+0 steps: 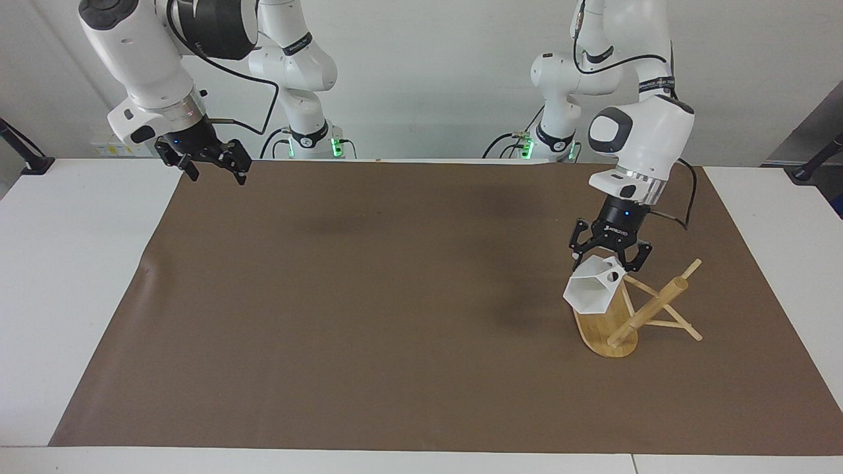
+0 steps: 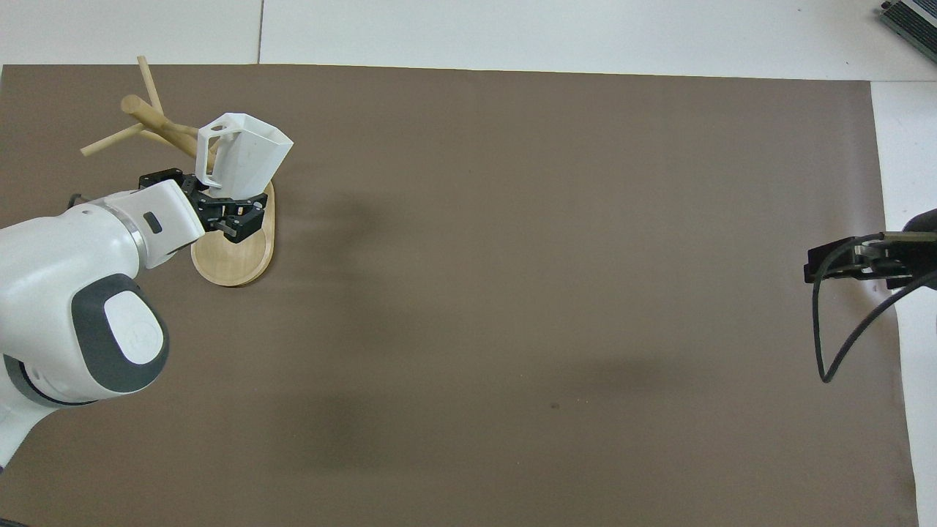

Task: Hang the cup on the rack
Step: 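Move the cup with the left gripper onto a mug tree peg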

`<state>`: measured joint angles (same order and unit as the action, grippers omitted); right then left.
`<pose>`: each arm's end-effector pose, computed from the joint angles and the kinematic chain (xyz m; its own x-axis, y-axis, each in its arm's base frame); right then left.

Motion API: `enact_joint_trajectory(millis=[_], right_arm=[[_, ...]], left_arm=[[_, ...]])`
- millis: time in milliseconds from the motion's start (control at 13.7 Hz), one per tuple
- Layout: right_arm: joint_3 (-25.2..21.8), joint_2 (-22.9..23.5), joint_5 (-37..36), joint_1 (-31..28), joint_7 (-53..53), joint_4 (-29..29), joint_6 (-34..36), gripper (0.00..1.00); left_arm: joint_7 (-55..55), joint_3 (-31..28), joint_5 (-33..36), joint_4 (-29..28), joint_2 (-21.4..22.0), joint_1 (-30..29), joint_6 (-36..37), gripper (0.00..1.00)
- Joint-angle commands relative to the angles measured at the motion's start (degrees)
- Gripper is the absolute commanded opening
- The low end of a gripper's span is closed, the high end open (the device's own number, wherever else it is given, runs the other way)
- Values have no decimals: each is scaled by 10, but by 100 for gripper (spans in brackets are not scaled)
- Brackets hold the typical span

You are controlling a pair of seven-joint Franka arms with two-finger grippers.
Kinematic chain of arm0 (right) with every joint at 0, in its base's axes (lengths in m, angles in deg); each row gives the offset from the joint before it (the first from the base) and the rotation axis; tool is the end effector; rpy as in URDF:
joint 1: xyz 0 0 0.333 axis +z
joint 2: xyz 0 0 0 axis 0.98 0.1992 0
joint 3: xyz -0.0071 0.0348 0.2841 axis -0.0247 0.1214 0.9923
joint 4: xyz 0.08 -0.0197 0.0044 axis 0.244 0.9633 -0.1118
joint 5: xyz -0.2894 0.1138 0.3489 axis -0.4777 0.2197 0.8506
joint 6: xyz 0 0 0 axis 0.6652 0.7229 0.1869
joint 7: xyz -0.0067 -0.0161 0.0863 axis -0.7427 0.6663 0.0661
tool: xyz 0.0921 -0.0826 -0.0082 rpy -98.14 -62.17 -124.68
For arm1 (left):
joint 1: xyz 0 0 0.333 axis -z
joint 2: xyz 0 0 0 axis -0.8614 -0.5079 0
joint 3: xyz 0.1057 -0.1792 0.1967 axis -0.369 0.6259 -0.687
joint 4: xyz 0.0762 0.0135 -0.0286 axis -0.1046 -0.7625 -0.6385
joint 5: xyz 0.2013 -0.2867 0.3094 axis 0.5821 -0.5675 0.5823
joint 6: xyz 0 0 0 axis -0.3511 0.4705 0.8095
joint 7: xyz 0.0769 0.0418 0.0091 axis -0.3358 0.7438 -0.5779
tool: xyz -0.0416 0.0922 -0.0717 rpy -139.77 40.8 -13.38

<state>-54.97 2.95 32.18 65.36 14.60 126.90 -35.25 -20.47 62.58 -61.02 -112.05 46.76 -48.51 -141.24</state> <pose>0.6064 -0.0383 0.5398 0.9931 -0.1025 -0.0577 -0.1009 -0.9944 0.0300 0.6306 -0.1170 0.3561 0.7073 -0.3880 0.5909 -0.4817 -0.8764 0.0012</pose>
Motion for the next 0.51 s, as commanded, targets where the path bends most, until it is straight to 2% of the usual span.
enact_joint_trajectory(millis=[0, 439], right_arm=[[-1, -1, 10, -13, -3, 0, -35, 100], [3, 0, 11, -5, 8, -1, -48, 100]], left_arm=[[-14, -5, 12, 14, -10, -1, -20, 0], [-18, -7, 12, 18, -17, -3, -29, 0]])
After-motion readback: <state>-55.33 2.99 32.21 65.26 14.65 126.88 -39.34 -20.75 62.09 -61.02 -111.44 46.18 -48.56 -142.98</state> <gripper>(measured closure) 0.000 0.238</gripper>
